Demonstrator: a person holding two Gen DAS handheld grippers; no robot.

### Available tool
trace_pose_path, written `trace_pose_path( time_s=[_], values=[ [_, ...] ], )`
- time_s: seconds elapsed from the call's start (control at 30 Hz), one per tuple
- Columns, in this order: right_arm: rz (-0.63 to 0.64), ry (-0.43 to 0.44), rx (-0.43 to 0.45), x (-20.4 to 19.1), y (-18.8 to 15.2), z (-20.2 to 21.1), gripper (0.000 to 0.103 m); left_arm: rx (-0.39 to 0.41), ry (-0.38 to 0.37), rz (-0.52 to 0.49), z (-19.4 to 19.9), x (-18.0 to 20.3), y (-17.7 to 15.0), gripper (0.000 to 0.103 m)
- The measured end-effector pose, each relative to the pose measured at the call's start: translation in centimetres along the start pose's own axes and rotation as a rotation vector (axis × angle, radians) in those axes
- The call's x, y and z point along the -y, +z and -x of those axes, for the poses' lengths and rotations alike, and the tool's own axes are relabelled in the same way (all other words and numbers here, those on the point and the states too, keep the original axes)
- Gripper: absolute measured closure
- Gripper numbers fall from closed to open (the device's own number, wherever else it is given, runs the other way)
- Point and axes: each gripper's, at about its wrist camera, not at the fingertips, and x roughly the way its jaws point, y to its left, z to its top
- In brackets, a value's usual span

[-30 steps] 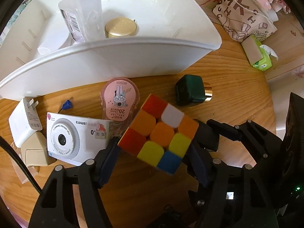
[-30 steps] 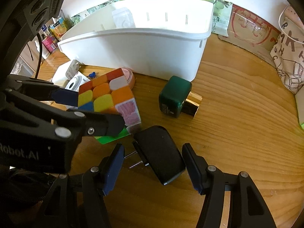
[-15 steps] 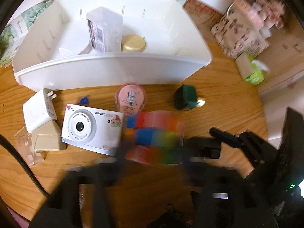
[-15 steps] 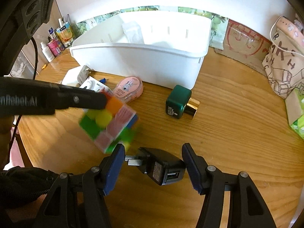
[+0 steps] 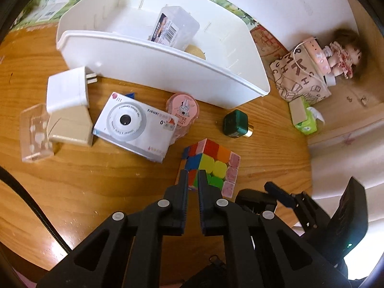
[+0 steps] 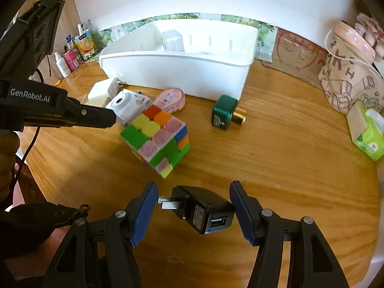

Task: Organize rigid objects
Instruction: 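Lift the Rubik's cube with the left tool while the right tool lifts the black charger toward the tray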

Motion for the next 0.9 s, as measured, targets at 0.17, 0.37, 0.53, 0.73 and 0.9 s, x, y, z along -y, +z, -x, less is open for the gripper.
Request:
trace_pose_path(
  time_s=[0.17,0.37,0.53,0.73,0.9],
  values=[
    [-0.027,-0.018,-0.003,0.4,-1.4,0.5,0.040,-0.005,0.001,-0.024,-0.2,0.9,-0.4,0.084],
    [-0.082,-0.053,0.012,1.7,-2.1,0.9,0.040,-0.038,0.025,-0.057,-1.2,2.1,-0.1,0.057],
    [-0.133,-0.057,0.031,3.1,-1.8,0.7,0.040,-0.062,0.048,-0.105,-2.0,3.6,0.6,0.026],
    [-0.174,-0.051,0.051,4.8,-0.8,-0.2,0.040,-0.137,0.099,-0.155,-4.1,4.7,1.5,0.022],
    [-0.187,-0.043,0.030,5.8,-0.2,-1.3,0.040,-0.220,0.146,-0.175,-6.3,5.2,1.8,0.022]
  ],
)
